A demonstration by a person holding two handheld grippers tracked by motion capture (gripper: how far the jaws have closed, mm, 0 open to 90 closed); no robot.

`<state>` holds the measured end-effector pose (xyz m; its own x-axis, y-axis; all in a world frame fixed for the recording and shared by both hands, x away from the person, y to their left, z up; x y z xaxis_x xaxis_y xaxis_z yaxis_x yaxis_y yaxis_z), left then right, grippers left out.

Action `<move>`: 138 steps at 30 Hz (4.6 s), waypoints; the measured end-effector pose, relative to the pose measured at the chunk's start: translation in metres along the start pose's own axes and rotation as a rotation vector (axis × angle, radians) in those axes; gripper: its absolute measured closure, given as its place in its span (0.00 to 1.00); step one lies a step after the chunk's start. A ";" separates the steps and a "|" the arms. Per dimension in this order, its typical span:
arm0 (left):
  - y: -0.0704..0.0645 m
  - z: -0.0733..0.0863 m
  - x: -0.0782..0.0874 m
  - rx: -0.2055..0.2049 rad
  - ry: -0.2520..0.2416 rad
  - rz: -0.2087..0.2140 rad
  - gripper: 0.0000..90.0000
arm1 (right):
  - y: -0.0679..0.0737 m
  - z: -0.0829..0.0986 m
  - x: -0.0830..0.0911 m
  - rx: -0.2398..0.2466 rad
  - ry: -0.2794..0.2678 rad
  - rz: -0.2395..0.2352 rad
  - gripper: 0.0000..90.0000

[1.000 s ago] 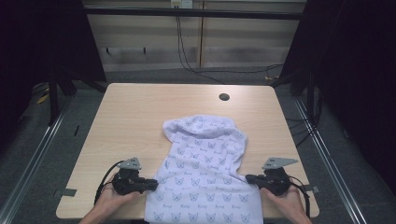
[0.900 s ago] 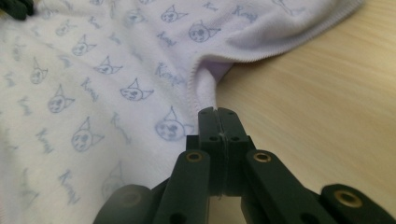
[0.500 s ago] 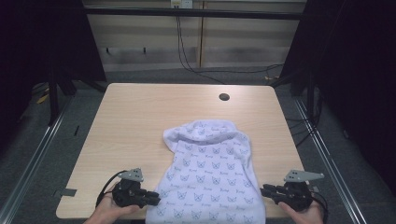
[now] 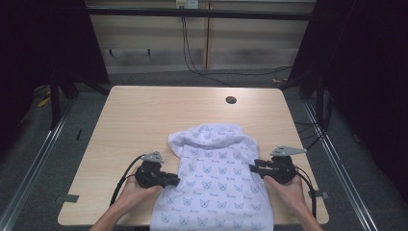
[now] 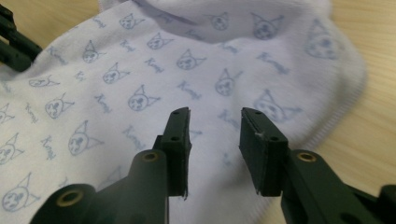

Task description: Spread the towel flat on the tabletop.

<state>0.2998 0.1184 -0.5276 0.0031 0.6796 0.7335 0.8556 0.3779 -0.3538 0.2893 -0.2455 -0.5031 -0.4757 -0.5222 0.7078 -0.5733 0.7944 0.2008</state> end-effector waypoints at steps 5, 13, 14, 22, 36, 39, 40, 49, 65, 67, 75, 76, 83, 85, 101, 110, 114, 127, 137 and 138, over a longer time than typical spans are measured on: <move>-0.020 0.010 0.001 -0.055 0.033 0.012 0.85 | 0.011 0.002 -0.022 0.060 0.090 -0.012 0.68; -0.041 0.041 0.016 -0.030 0.090 0.099 0.93 | 0.028 0.024 -0.019 0.104 0.157 -0.043 0.97; -0.044 0.046 0.021 -0.027 0.079 0.117 0.91 | 0.031 0.026 -0.017 0.108 0.164 -0.052 0.98; 0.017 0.024 0.051 0.171 -0.162 -0.061 0.73 | 0.056 0.049 0.002 0.145 0.217 -0.103 0.99; 0.065 -0.019 0.057 0.202 -0.267 -0.217 0.98 | 0.034 0.033 0.001 0.124 0.148 -0.066 0.98; 0.071 -0.024 0.065 0.214 -0.306 -0.231 0.97 | 0.035 0.029 0.001 0.136 0.138 -0.058 0.99; 0.072 -0.026 0.066 0.221 -0.320 -0.239 0.97 | 0.035 0.029 0.001 0.139 0.141 -0.060 0.99; 0.062 -0.018 0.066 0.167 -0.300 -0.212 0.86 | 0.018 0.011 0.007 0.094 0.047 -0.072 0.82; 0.041 0.003 0.020 0.092 -0.059 -0.190 0.98 | 0.004 -0.033 -0.051 0.123 0.051 -0.045 0.97; 0.034 0.011 0.021 0.085 -0.068 -0.168 0.98 | 0.016 -0.022 -0.036 0.145 0.057 -0.075 0.97; -0.011 0.029 0.019 0.008 -0.005 -0.071 0.90 | 0.056 0.038 0.001 0.159 0.161 -0.162 0.97; -0.016 0.030 0.019 0.002 0.010 -0.052 0.88 | 0.061 0.045 0.005 0.140 0.183 -0.183 0.96; -0.032 0.036 0.044 -0.015 -0.073 0.053 0.82 | 0.059 0.034 0.028 0.116 0.067 -0.209 0.81; -0.023 0.032 0.058 0.010 -0.149 0.060 0.82 | 0.046 0.018 0.030 0.101 0.020 -0.186 0.81; 0.022 0.003 0.019 0.073 -0.008 -0.062 0.68 | 0.013 -0.001 -0.039 0.088 0.163 -0.103 0.87; 0.019 -0.005 0.024 0.036 -0.054 -0.112 0.96 | 0.002 -0.046 -0.004 0.074 -0.013 -0.086 0.97; 0.025 -0.031 0.050 0.050 -0.204 -0.156 0.96 | -0.001 -0.080 0.017 0.092 -0.088 -0.045 0.97; -0.005 -0.053 0.036 -0.070 -0.189 -0.115 0.95 | -0.005 -0.080 0.022 0.099 -0.088 -0.050 0.97; -0.065 -0.002 -0.002 -0.166 0.000 0.075 0.83 | 0.030 0.019 0.014 0.104 0.074 -0.171 0.97; -0.066 -0.001 0.002 -0.166 -0.019 0.092 0.82 | 0.031 0.024 0.014 0.096 0.083 -0.173 0.97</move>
<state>0.2442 0.0936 -0.5023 0.0770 0.7190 0.6908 0.9259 0.2054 -0.3170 0.2489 -0.2360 -0.5036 -0.3104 -0.6181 0.7222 -0.7044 0.6597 0.2619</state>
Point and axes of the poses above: each handheld gripper's, and its own axes: x roughly backward along the jaws, z roughly out of its underside, y roughly to its left, the point moved 4 cm from there along -x, roughly forward along the jaws, and after that the axes turned 7 degrees about y, right-handed, at the moved point
